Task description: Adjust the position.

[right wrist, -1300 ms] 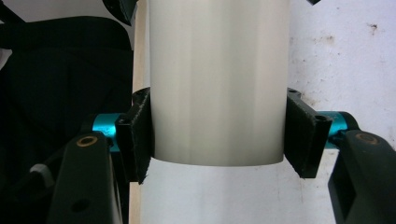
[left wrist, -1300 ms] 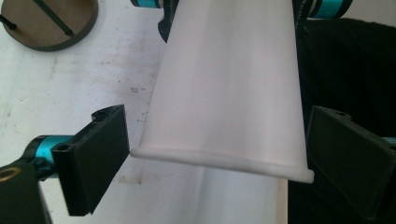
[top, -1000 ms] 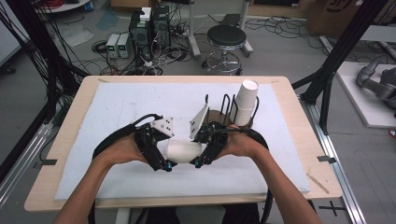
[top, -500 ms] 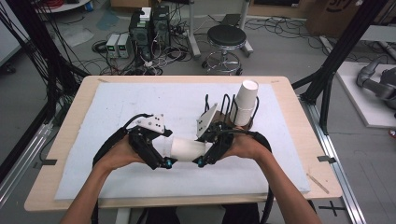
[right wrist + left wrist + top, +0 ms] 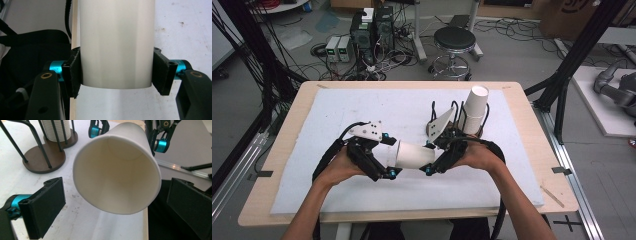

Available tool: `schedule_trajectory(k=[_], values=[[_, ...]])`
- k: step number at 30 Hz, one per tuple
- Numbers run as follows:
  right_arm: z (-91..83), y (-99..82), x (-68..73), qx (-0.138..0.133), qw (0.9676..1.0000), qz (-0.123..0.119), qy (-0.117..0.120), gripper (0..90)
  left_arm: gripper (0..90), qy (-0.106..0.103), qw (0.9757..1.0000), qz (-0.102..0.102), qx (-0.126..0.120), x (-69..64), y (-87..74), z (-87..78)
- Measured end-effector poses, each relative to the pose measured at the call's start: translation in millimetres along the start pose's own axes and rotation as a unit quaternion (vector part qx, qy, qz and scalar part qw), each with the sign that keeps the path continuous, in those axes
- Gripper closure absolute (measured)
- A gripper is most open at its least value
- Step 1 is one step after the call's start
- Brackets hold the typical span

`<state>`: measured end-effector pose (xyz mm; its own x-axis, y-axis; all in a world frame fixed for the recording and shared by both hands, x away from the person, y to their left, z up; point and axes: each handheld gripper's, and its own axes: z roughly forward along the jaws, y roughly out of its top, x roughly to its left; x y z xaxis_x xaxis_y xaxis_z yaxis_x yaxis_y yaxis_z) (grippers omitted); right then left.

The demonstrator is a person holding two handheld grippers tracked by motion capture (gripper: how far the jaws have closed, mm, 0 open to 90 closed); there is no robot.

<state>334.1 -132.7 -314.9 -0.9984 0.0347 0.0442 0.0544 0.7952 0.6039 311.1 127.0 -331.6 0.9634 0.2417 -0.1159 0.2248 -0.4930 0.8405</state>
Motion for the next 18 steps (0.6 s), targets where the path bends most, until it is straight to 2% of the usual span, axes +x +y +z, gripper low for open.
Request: schedule_trajectory(k=[1, 9, 10, 13, 14, 18], values=[[-0.4, -0.6, 0.4, -0.003, 1.0000, 0.004, -0.001, 35.8, 1.7, -0.002, 0.9999, -0.006, -0.011, 0.4, -2.0, -0.5], [-4.2, -9.1, -1.6, -0.037, 0.9992, 0.013, 0.001, 35.8, 1.7, -0.006, 0.9989, -0.021, -0.042, 1.6, -8.6, -0.8], [-4.5, -9.9, -1.3, -0.039, 0.9991, 0.016, 0.002, 35.8, 1.7, -0.010, 0.9982, -0.027, -0.052, 1.3, -10.3, 0.3], [-4.9, -11.6, -1.9, -0.044, 0.9989, 0.018, 0.001, 35.8, 1.7, -0.009, 0.9977, -0.029, -0.061, 0.6, -11.8, 0.8], [-4.6, -13.3, -2.0, -0.049, 0.9986, 0.018, 0.001, 35.8, 1.7, -0.017, 0.9965, -0.035, -0.074, 1.5, -13.8, 1.3], [-3.1, -16.6, -0.9, -0.054, 0.9983, 0.023, 0.002, 35.8, 1.7, -0.015, 0.9944, -0.047, -0.094, 1.5, -17.6, 3.1]])
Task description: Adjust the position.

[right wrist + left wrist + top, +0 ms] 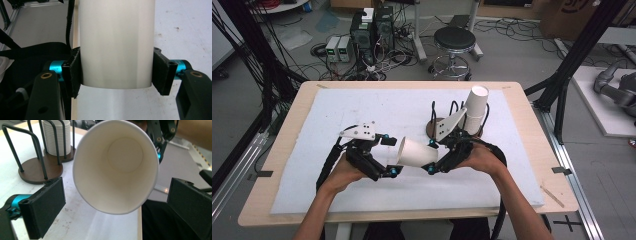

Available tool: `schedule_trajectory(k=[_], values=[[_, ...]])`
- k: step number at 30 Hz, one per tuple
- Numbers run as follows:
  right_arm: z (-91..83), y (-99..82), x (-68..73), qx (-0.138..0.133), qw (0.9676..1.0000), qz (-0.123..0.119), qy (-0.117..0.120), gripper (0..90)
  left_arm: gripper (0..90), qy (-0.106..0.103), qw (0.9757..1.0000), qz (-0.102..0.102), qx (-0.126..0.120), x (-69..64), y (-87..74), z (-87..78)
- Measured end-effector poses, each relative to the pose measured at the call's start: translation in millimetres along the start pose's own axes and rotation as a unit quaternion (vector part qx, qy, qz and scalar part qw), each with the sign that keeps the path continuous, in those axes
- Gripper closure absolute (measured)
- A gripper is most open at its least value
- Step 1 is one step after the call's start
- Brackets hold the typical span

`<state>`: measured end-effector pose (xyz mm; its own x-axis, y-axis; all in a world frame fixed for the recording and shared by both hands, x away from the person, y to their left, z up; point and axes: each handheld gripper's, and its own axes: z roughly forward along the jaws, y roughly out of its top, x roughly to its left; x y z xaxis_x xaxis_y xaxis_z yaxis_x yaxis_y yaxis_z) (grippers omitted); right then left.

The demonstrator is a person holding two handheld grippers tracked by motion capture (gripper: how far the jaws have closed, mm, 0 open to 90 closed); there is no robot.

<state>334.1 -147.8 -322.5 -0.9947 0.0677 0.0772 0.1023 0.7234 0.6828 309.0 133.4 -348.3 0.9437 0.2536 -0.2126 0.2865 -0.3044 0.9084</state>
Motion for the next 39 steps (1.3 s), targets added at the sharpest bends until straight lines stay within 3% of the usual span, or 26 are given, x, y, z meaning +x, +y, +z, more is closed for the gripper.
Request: schedule_trajectory(k=[8, 13, 22, 39], values=[[-1.2, -7.1, -0.5, -0.021, 0.9997, 0.007, 0.000, 35.8, 1.7, -0.008, 0.9990, -0.021, -0.040, 0.9, -7.4, 2.1], [-1.9, -9.0, -0.3, -0.030, 0.9995, 0.007, 0.001, 35.8, 1.7, -0.011, 0.9983, -0.030, -0.049, 1.5, -11.5, 5.3], [-0.3, -16.3, 0.5, -0.044, 0.9989, 0.017, 0.003, 35.8, 1.7, -0.019, 0.9937, -0.054, -0.097, 1.9, -21.7, 13.2], [4.2, -22.3, 1.6, -0.062, 0.9978, 0.023, 0.005, 35.8, 1.7, -0.021, 0.9932, -0.056, -0.100, 0.9, -22.7, 18.3]])
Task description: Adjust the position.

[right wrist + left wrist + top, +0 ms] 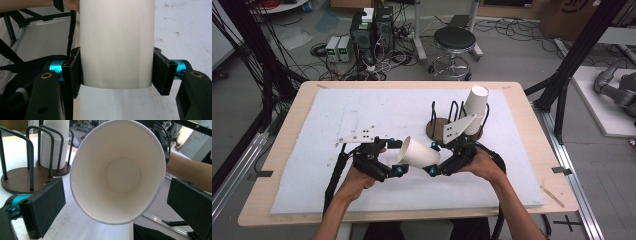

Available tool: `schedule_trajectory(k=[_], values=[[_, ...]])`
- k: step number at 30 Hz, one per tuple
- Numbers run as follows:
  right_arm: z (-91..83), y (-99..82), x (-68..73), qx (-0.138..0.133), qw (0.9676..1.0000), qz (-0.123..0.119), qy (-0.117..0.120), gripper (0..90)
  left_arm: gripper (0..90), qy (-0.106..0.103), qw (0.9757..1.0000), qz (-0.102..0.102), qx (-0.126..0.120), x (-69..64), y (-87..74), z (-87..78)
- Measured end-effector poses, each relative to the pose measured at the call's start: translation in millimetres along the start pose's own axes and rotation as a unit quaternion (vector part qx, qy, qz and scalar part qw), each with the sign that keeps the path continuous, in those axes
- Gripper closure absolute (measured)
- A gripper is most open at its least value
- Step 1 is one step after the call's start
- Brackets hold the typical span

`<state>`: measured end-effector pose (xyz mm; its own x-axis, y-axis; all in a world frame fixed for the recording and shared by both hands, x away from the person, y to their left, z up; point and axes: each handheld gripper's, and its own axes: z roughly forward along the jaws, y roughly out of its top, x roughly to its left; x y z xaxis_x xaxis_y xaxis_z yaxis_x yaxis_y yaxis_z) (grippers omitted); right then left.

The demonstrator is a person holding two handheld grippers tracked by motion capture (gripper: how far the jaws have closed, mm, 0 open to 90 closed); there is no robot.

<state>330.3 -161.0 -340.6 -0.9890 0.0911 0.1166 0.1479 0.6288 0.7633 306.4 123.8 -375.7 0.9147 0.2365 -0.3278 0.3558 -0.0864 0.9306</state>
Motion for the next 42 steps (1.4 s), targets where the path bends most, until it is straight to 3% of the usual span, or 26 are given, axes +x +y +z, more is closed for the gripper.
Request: schedule_trajectory(k=[26, 35, 42], values=[[4.7, -5.8, 1.4, -0.022, 0.9997, 0.002, 0.010, 35.9, 1.7, -0.023, 0.9988, -0.013, -0.040, 2.8, -5.9, 15.8], [5.1, -6.1, 1.8, -0.026, 0.9996, 0.000, 0.012, 35.9, 10.0, -0.026, 0.9988, -0.009, -0.041, 2.1, -6.3, 17.0], [5.8, -6.0, 1.9, -0.026, 0.9996, -0.001, 0.014, 35.9, 10.0, -0.035, 0.9986, -0.014, -0.038, 2.2, -7.5, 20.8]])
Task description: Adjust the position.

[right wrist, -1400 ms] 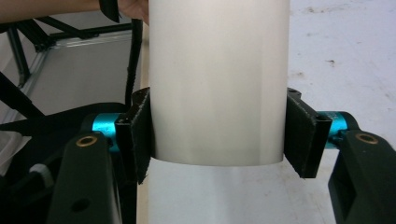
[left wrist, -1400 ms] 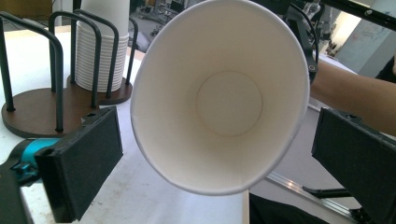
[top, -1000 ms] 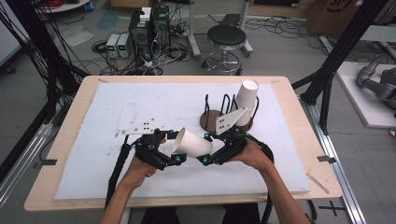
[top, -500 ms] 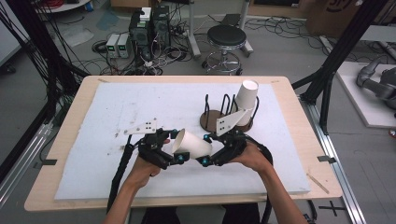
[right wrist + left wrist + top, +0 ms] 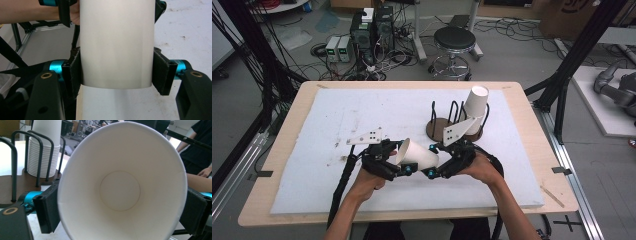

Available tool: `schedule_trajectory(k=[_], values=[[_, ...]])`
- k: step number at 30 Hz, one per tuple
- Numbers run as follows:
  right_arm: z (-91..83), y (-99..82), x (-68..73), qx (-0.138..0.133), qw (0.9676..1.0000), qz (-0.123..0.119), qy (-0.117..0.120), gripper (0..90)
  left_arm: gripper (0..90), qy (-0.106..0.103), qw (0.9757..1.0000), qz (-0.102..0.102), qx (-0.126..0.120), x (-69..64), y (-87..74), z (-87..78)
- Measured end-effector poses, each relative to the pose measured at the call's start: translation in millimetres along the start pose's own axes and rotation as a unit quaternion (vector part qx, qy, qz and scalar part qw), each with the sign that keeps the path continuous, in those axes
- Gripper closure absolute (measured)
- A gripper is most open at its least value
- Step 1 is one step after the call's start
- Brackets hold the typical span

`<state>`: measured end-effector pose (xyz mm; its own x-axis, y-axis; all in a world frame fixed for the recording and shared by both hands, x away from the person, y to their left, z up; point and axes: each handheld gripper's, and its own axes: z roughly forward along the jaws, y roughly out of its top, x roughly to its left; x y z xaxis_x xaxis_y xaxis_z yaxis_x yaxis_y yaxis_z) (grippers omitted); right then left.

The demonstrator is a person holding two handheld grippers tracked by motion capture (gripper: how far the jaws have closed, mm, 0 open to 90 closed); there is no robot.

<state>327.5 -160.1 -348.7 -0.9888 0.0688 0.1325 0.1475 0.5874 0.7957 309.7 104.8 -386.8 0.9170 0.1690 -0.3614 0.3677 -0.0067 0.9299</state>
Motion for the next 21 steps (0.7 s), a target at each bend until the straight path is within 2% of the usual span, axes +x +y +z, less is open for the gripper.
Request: schedule_trajectory(k=[4, 12, 21], values=[[0.2, 0.4, 0.4, -0.002, 1.0000, -0.001, 0.001, 35.9, 11.6, -0.002, 1.0000, 0.000, 0.002, 0.3, -0.4, 1.1], [-0.7, 0.3, 0.9, -0.009, 1.0000, -0.002, 0.004, 35.9, 20.7, 0.000, 0.9999, 0.002, -0.012, -0.1, 0.9, -1.5], [-0.3, -0.2, 0.8, -0.008, 0.9999, -0.004, 0.006, 36.1, 23.7, -0.004, 0.9999, 0.003, -0.012, -0.4, 1.3, -2.2]])
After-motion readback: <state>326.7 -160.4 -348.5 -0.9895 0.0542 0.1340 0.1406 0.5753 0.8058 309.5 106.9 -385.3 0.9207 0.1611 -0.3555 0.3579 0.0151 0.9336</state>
